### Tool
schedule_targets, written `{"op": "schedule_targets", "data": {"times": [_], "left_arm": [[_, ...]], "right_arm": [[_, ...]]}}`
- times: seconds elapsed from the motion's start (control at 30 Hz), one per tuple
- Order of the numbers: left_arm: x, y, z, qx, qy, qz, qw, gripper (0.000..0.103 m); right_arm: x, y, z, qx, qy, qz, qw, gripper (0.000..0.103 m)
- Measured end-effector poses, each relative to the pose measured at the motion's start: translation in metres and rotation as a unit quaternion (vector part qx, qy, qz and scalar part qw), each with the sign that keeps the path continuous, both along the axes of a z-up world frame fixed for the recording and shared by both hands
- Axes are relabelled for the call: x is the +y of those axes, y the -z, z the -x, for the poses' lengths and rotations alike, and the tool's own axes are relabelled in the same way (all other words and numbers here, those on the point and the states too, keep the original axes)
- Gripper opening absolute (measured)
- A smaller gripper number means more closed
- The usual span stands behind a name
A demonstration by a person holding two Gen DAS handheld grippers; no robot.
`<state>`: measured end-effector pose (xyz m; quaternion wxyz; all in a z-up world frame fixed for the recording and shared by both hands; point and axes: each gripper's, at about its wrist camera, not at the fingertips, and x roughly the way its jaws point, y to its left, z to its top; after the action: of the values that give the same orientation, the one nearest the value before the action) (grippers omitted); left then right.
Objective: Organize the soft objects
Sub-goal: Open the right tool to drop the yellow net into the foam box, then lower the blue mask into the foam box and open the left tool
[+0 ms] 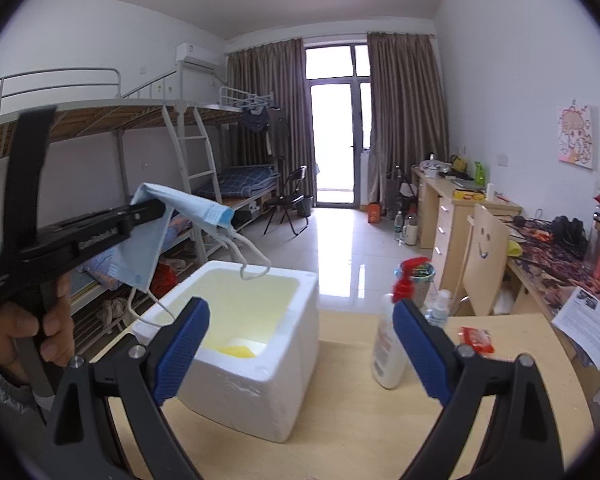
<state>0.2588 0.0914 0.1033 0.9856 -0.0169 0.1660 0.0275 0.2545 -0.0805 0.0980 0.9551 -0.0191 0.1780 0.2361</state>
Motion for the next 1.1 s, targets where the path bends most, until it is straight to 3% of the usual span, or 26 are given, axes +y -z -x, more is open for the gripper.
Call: {"op": "schedule_targets", "data": {"times": [0.53,0.63,0.67,0.7,0.73,0.77,0.8,0.87,1.0,1.1], "left_arm": [[-0.009,0.016,-0.031,0.035,-0.003,0.008,0.9994,0.005],[-0.01,0.018,-0.034,0.038,-0.008,0.005,0.9992,0.01],[-0.009,0.019,-0.034,0.04,-0.013,0.007,0.9991,0.018],[-0.008,0.019,-0.035,0.041,-0.018,0.008,0.999,0.035],[-0.009,0.019,-0.035,0.04,-0.019,0.008,0.999,0.045],[-0.008,0.019,-0.034,0.038,-0.02,0.009,0.999,0.064],[-0.007,0.018,-0.033,0.034,-0.022,0.01,0.9991,0.073],[-0.006,0.018,-0.032,0.03,-0.03,0.015,0.999,0.075],[-0.007,0.019,-0.034,0.032,-0.033,0.006,0.9989,0.094],[-0.007,0.021,-0.036,0.037,-0.048,-0.005,0.9982,0.096]], "right_arm": [[-0.032,0.011,0.004,0.011,0.031,-0.015,0.999,0.095],[-0.033,0.011,0.01,0.011,0.032,-0.016,0.999,0.095],[-0.033,0.011,0.01,0.011,0.033,-0.016,0.999,0.095],[-0.034,0.012,0.01,0.012,0.034,-0.016,0.999,0.095],[-0.035,0.012,0.01,0.014,0.035,-0.018,0.999,0.095],[-0.036,0.013,0.01,0.016,0.035,-0.02,0.999,0.095],[-0.036,0.012,0.01,0.016,0.035,-0.02,0.999,0.095],[-0.038,0.012,0.008,0.016,0.038,-0.022,0.999,0.095],[-0.04,0.015,0.009,0.018,0.039,-0.022,0.999,0.095],[-0.039,0.015,0.01,0.018,0.039,-0.023,0.999,0.095]]}}
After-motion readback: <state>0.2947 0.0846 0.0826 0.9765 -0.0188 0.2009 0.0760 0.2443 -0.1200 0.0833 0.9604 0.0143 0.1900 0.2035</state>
